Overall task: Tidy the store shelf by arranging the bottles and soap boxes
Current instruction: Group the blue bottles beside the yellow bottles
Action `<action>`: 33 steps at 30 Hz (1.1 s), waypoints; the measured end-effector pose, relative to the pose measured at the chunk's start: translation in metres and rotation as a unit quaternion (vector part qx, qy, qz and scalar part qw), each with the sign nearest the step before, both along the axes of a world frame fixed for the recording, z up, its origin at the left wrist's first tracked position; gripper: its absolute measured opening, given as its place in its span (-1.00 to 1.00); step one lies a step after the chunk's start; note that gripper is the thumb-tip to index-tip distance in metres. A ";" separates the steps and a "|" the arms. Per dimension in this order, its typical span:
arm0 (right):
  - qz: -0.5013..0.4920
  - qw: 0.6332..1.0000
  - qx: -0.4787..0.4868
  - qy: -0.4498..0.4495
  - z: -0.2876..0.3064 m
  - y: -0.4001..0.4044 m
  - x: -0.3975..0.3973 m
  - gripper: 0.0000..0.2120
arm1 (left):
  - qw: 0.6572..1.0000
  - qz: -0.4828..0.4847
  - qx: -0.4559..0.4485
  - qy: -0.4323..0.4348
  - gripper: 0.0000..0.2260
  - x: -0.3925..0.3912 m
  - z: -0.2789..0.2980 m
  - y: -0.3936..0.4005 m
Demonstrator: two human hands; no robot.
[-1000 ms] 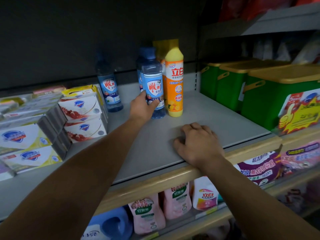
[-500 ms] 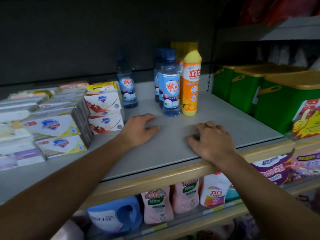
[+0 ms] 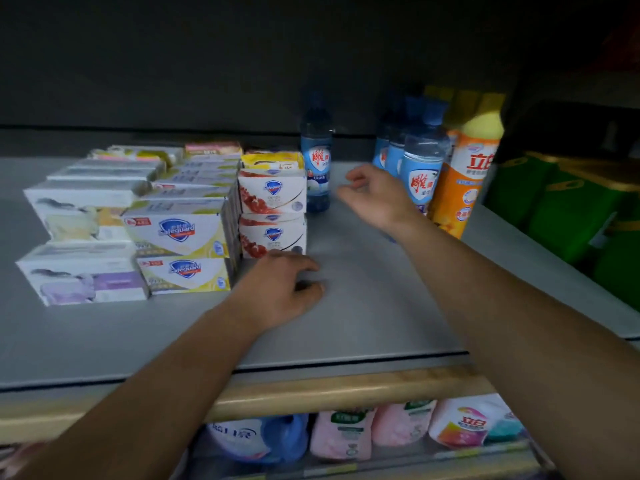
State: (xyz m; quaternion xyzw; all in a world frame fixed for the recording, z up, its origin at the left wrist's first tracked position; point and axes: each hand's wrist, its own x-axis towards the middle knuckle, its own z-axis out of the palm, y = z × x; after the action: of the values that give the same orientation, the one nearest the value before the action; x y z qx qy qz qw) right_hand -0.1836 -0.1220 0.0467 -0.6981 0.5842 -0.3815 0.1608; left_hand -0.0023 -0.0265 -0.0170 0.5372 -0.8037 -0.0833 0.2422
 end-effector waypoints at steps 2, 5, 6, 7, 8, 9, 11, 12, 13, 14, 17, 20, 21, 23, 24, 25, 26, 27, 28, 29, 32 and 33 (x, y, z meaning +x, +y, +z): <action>-0.003 1.000 0.007 -0.007 0.007 -0.022 0.011 -0.58 | 1.000 0.026 0.007 0.010 -0.65 0.007 -0.002 -0.007; -0.017 1.000 0.005 -0.003 0.015 -0.052 0.025 -0.51 | 0.998 0.062 0.003 0.033 -0.65 0.010 -0.007 -0.014; -0.022 1.000 0.005 -0.011 0.017 -0.061 0.029 -0.49 | 0.997 0.066 -0.002 0.034 -0.65 0.009 -0.009 -0.015; -0.026 1.000 0.003 -0.016 0.020 -0.069 0.033 -0.47 | 0.997 0.067 -0.008 0.034 -0.66 0.008 -0.010 -0.017; -0.031 0.999 0.003 -0.018 0.022 -0.077 0.036 -0.46 | 0.997 0.067 -0.014 0.033 -0.66 0.008 -0.011 -0.018; -0.035 0.999 0.004 -0.019 0.024 -0.085 0.039 -0.45 | 0.997 0.069 -0.017 0.035 -0.66 0.007 -0.012 -0.019; -0.039 0.999 0.016 -0.033 0.027 -0.100 0.045 -0.45 | 0.996 0.071 -0.023 0.038 -0.62 0.008 -0.013 -0.020; -0.043 0.998 0.024 -0.043 0.029 -0.108 0.048 -0.46 | 0.996 0.071 -0.029 0.037 -0.58 0.008 -0.013 -0.021; -0.046 0.997 0.035 -0.049 0.031 -0.115 0.051 -0.47 | 0.996 0.070 -0.033 0.035 -0.54 0.008 -0.013 -0.021; -0.051 0.996 0.047 -0.051 0.032 -0.122 0.054 -0.46 | 0.996 0.069 -0.036 0.035 -0.53 0.008 -0.012 -0.020; -0.065 0.995 0.050 -0.062 0.033 -0.131 0.062 -0.38 | 0.996 0.069 -0.036 0.047 -0.54 0.008 -0.013 -0.021; -0.087 0.992 0.013 -0.090 0.031 -0.128 0.062 -0.36 | 0.995 0.075 -0.035 0.061 -0.59 0.009 -0.013 -0.023; -0.092 0.991 -0.002 -0.094 0.031 -0.125 0.060 -0.40 | 0.995 0.075 -0.034 0.063 -0.61 0.009 -0.014 -0.024; -0.093 0.990 -0.030 -0.102 0.030 -0.117 0.056 -0.48 | 0.995 0.072 -0.024 0.069 -0.65 0.009 -0.014 -0.025; -0.094 0.989 -0.043 -0.106 0.029 -0.111 0.053 -0.51 | 0.995 0.071 -0.017 0.072 -0.65 0.009 -0.014 -0.026; -0.094 0.988 -0.056 -0.104 0.028 -0.102 0.050 -0.52 | 0.995 0.072 -0.011 0.075 -0.65 0.009 -0.014 -0.026; -0.094 0.988 -0.067 -0.099 0.027 -0.091 0.047 -0.52 | 0.995 0.073 -0.008 0.075 -0.67 0.008 -0.013 -0.026; -0.091 0.989 -0.075 -0.092 0.026 -0.080 0.045 -0.50 | 0.995 0.074 -0.008 0.072 -0.71 0.007 -0.014 -0.027; -0.087 0.989 -0.080 -0.084 0.026 -0.068 0.042 -0.48 | 0.995 0.074 -0.007 0.070 -0.75 0.007 -0.013 -0.027; -0.083 0.990 -0.080 -0.078 0.027 -0.056 0.040 -0.48 | 0.995 0.072 -0.005 0.070 -0.76 0.007 -0.013 -0.027; -0.082 0.993 -0.073 -0.054 0.031 -0.019 0.032 -0.45 | 0.992 0.084 0.009 0.099 -0.73 0.006 -0.009 -0.025; -0.083 0.993 -0.067 -0.050 0.033 -0.007 0.030 -0.41 | 0.988 0.090 0.007 0.124 -0.72 0.006 -0.008 -0.023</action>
State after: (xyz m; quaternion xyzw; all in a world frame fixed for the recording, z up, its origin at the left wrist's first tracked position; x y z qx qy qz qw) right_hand -0.1535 -0.1285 0.0801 -0.6370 0.6040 -0.4662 0.1101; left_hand 0.0034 -0.0498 -0.0246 0.5942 -0.7153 -0.1325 0.3430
